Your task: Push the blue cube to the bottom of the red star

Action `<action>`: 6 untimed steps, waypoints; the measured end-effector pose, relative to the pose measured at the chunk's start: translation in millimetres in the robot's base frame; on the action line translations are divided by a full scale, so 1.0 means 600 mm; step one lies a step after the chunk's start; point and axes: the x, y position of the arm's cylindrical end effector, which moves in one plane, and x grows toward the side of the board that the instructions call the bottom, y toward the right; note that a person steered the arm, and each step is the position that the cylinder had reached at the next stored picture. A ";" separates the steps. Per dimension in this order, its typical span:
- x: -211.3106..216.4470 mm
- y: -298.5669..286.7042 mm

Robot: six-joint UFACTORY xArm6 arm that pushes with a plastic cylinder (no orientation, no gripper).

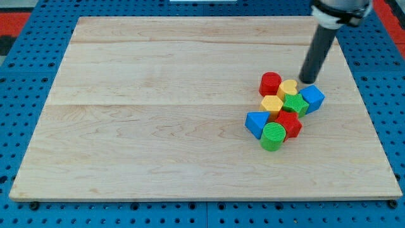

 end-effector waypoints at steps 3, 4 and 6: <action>0.066 0.088; 0.119 0.109; 0.189 0.012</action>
